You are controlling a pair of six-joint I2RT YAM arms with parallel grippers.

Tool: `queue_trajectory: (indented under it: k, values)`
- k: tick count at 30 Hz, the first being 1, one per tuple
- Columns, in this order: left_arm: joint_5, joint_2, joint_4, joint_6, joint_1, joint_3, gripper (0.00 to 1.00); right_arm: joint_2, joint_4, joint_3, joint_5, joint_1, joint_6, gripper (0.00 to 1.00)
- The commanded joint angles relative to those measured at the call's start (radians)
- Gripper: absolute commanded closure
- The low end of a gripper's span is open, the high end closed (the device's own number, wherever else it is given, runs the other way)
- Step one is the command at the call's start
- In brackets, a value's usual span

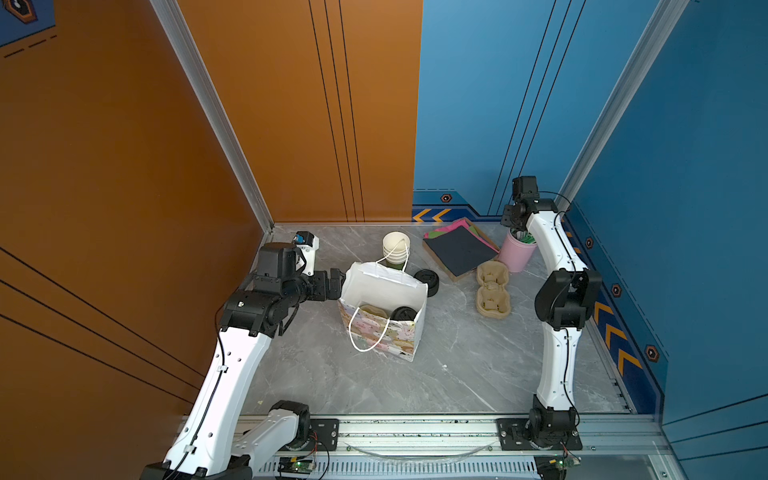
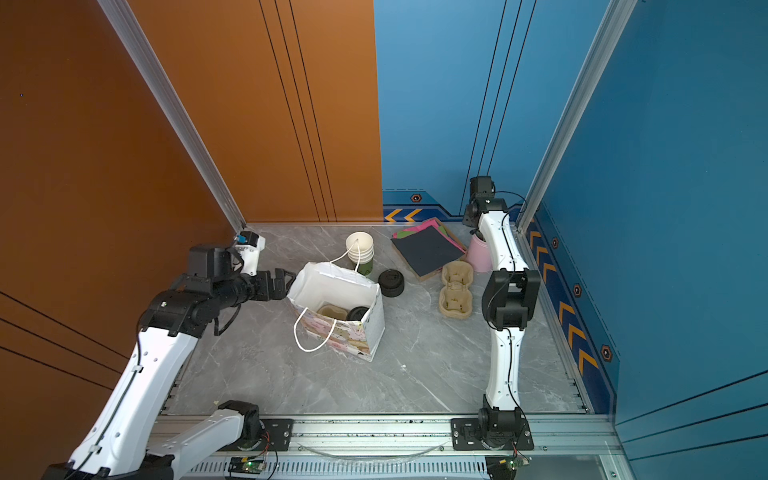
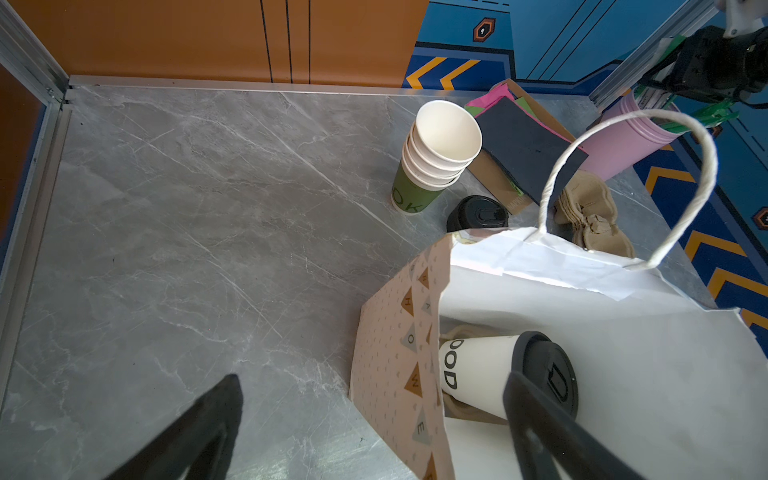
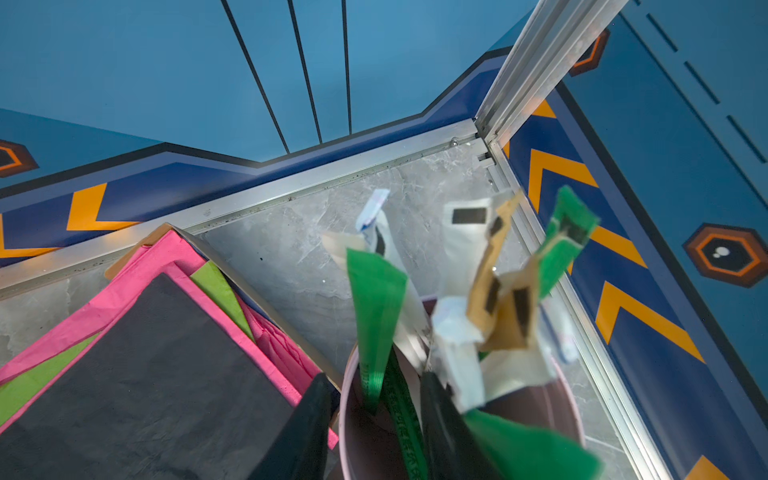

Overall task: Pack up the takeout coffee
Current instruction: 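Lower the right gripper into the pink cup and grasp a green straw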

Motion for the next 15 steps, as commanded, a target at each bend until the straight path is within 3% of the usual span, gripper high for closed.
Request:
queue_trajectory:
  k: [1, 15]
  values:
    - [0.018, -0.019, 0.012, 0.004, 0.01, -0.012, 0.02, 0.03, 0.014, 0.039, 0.02, -0.007, 0.0, 0.64]
    - [0.025, -0.007, 0.015, -0.002, 0.01, -0.012, 0.02, 0.047, 0.037, 0.05, 0.019, -0.007, -0.03, 0.86]
